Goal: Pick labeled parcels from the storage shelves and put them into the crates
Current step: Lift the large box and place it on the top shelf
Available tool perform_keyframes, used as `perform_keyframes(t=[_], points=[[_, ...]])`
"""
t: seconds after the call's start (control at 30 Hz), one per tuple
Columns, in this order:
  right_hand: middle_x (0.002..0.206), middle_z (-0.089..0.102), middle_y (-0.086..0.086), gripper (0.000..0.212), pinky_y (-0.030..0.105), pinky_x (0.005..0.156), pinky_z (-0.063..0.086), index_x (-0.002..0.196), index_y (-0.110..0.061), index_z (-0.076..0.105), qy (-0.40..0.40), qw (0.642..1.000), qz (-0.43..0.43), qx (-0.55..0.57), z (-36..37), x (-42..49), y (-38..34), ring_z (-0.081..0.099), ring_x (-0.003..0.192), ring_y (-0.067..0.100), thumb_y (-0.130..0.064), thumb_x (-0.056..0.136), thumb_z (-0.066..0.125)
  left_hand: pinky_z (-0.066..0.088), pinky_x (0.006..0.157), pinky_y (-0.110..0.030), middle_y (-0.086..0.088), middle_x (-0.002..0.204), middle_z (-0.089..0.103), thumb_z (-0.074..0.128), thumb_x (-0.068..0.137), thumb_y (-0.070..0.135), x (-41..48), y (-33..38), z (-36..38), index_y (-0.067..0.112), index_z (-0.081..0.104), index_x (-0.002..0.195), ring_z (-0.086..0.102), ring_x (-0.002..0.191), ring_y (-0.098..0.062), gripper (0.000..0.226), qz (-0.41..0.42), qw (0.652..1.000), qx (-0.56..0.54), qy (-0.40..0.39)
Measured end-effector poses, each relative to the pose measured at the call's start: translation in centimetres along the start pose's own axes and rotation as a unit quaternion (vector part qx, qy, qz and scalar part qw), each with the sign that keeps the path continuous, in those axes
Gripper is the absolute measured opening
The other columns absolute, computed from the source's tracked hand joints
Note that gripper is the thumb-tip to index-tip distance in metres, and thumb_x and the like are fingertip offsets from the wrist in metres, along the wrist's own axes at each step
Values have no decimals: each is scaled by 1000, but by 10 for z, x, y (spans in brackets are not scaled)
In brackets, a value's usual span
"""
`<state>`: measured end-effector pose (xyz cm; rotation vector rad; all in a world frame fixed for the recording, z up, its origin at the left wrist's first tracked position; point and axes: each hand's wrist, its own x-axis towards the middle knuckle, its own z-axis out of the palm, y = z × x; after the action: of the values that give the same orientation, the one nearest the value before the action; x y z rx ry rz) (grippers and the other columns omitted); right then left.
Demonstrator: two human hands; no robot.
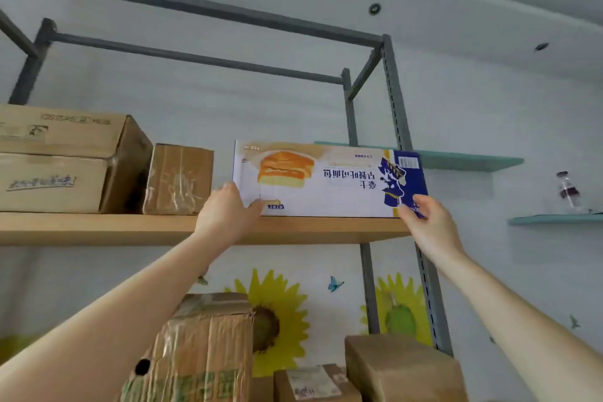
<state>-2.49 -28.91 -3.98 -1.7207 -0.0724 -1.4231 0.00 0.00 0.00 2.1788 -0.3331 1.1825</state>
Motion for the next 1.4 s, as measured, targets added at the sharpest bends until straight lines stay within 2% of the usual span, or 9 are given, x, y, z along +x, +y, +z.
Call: perform_keyframes(t=[0.23,0.37,0.8,0.9,1.0,1.1,1.2,1.3,1.4], points=[[117,60,12,51,38,88,47,120,-10,52,48,993,-53,-93,17,73,51,54,107,29,-41,80,62,36,76,-35,-15,117,52,49,89,37,33,-1,38,1,39,120,51,105,-34,49,-36,996,57,60],[116,59,5,51,31,77,44,121,-10,47,23,999,-24,6,23,92,75,57,105,23,-31,80,70,36,70,-34,-9,98,52,50,88,45,39,3,52,3,38,113,49,87,-29,51,-78,990,49,106],[124,58,9,52,21,69,42,126,-6,46,37,993,-31,103,-4,70,62,54,99,13,-26,83,68,39,77,-35,-15,127,50,63,84,39,18,4,32,5,36,132,51,108,-32,65,-41,982,-112,149],[122,59,9,52,31,79,48,123,-8,46,52,991,-23,120,-15,62,47,58,104,19,-29,81,69,41,80,-33,-3,131,49,69,78,40,5,-6,16,14,31,139,51,104,-23,76,5,977,-177,117],[111,61,6,47,27,73,48,114,-6,49,52,987,-9,150,-26,51,32,60,93,15,-30,80,70,44,99,-41,5,140,44,78,65,46,-4,-17,-5,29,22,144,49,121,-20,98,19,971,-233,49],[105,63,5,27,18,65,43,108,-11,57,27,974,-15,223,-37,41,24,59,84,6,-19,84,67,46,96,-40,7,131,49,78,71,31,-7,-20,-22,29,27,141,52,114,-19,87,39,967,-250,41],[112,65,6,33,22,81,43,116,-18,60,11,959,-10,282,-52,43,22,58,104,16,-5,85,59,48,87,-34,2,119,57,71,79,14,-11,-15,-29,19,44,132,54,107,-17,60,59,954,-270,114],[120,60,-6,49,37,97,32,127,-35,50,-57,953,11,297,-61,44,23,52,117,18,-28,81,65,47,76,-21,-3,109,62,67,82,14,-11,-6,-27,7,59,116,58,102,-18,36,46,926,-307,214],[110,58,-14,57,40,98,31,122,-33,46,-104,952,33,286,-53,39,25,48,119,21,-46,72,70,49,85,-29,3,106,62,69,81,29,-7,7,-19,13,59,116,60,104,-18,40,34,907,-329,261]])
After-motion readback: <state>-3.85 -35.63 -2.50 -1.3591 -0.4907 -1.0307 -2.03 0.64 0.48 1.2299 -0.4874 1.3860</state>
